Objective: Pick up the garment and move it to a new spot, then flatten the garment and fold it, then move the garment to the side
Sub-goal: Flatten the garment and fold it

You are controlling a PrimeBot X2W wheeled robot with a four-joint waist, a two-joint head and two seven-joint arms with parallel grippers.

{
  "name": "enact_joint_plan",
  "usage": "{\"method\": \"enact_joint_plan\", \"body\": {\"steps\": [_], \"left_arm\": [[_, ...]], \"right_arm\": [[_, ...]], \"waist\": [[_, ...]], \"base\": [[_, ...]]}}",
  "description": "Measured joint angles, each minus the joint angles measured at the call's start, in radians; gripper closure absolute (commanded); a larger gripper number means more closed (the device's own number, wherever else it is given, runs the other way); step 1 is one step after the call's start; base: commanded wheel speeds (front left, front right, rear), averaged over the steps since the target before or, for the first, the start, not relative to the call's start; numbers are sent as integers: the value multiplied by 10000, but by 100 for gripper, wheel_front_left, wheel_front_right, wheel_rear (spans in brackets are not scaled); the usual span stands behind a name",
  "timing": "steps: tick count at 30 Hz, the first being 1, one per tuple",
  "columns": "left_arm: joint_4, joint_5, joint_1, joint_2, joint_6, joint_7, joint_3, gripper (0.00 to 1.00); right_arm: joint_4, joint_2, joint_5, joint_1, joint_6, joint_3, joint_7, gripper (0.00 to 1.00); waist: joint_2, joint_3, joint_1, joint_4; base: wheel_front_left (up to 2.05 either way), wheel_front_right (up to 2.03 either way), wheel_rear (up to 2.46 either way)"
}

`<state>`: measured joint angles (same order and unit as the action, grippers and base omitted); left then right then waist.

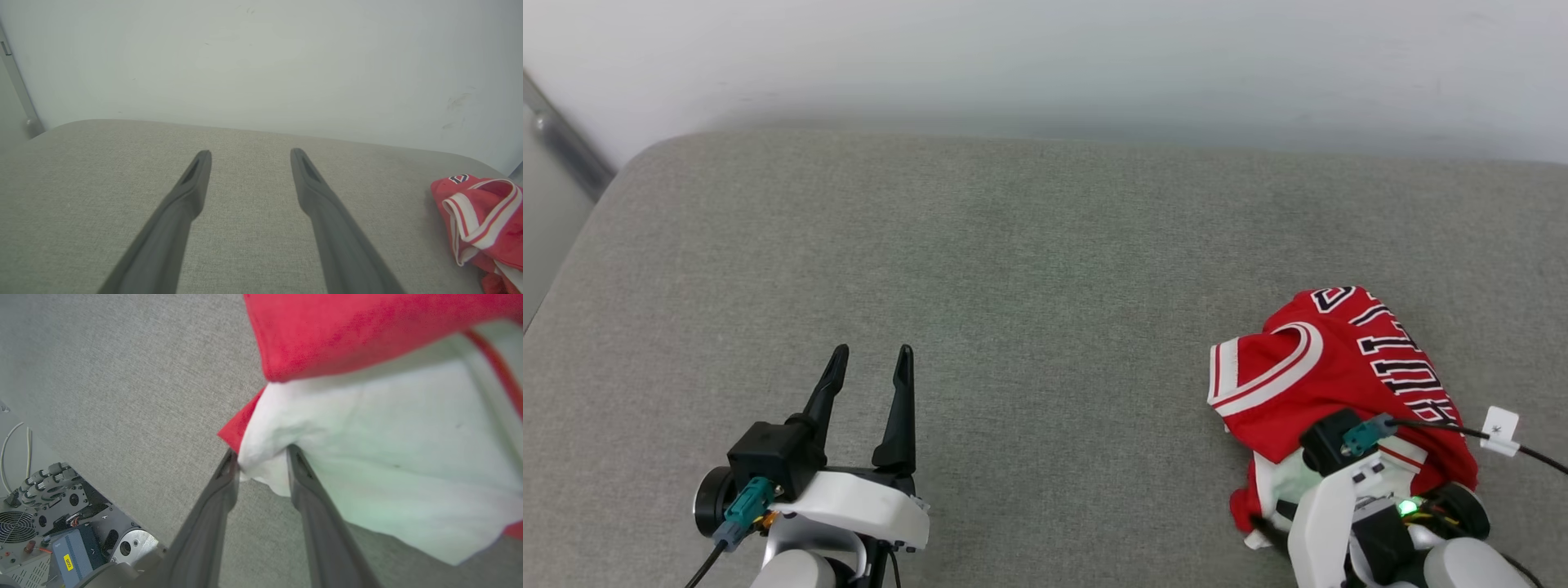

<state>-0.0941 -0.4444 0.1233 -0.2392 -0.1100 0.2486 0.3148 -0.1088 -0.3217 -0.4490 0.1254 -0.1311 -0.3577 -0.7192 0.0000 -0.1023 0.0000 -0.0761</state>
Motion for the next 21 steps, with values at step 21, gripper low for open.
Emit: {"method": "enact_joint_plan", "body": {"steps": [21], "left_arm": [[23,-6,-11,-6,-86,84,-82,0]], "right_arm": [[986,67,828,379,0,5530,738,100]], "waist": [[0,19,0,673]], "base": [[0,0,0]]}}
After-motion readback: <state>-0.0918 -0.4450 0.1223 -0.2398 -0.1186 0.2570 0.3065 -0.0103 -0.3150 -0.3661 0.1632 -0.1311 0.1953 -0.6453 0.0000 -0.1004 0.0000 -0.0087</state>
